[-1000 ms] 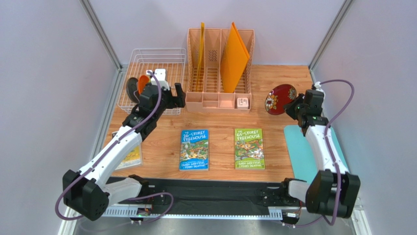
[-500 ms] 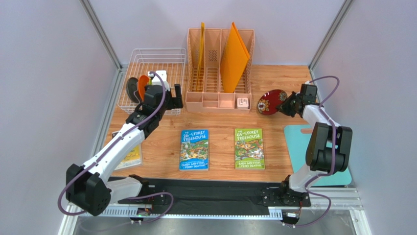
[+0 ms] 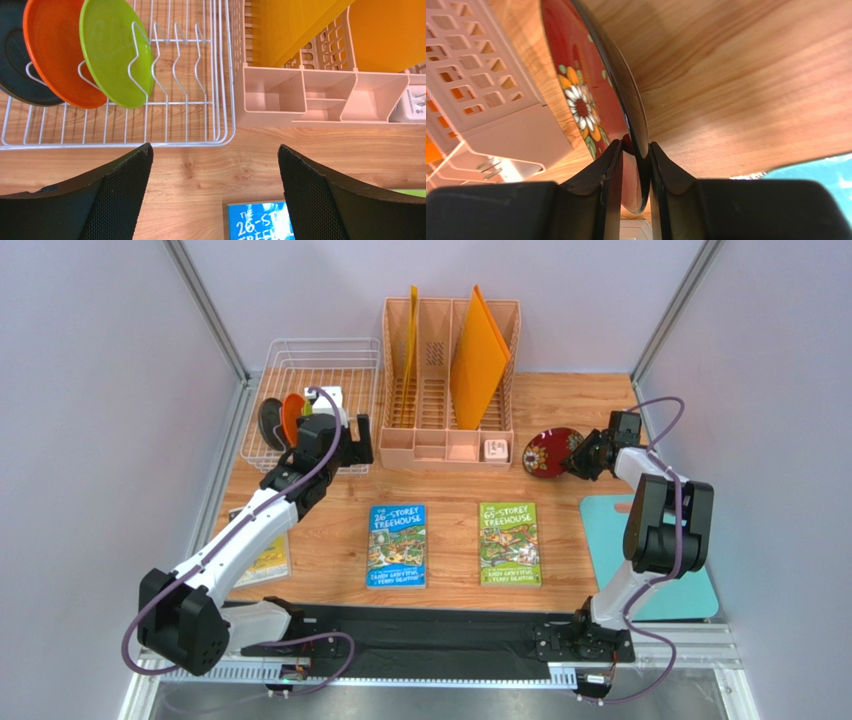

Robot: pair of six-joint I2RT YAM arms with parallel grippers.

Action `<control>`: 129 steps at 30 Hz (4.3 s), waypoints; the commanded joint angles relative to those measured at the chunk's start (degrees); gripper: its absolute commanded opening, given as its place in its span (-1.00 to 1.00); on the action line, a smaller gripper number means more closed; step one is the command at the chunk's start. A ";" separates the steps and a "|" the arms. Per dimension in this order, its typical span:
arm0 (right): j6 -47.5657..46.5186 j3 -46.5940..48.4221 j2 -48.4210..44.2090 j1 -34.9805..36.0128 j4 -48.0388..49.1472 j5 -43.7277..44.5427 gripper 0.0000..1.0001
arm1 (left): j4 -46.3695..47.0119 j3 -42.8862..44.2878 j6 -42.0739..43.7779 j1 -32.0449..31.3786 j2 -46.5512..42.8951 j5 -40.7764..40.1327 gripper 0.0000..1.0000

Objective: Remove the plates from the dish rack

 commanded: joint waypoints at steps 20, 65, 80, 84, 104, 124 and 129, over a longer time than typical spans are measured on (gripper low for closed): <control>-2.06 -2.98 -4.04 0.91 -6.77 18.05 0.15 | -0.51 7.02 2.53 7.13 6.74 2.03 0.99; -3.38 -8.34 -25.68 9.79 -11.09 22.30 0.18 | 10.04 11.51 2.09 16.97 25.39 -7.47 -1.00; -3.90 -8.34 -26.89 10.93 -12.49 23.08 0.18 | 19.62 1.75 17.21 11.19 6.42 -18.25 -1.00; -4.61 -7.20 -31.46 13.11 -14.16 22.21 0.19 | 8.25 3.50 10.73 10.12 1.40 -16.09 -1.00; 4.00 -16.07 -36.85 32.38 9.99 -4.33 0.43 | 24.27 -9.14 -26.38 -1.74 3.84 39.37 -1.00; 5.68 -14.40 -22.59 34.23 31.10 -16.12 -1.00 | 28.76 -10.29 -27.27 -3.77 5.43 41.32 -0.70; 0.86 -14.06 -29.52 31.07 19.78 -5.43 -1.00 | 22.36 -9.06 -22.44 -3.68 3.41 36.32 0.76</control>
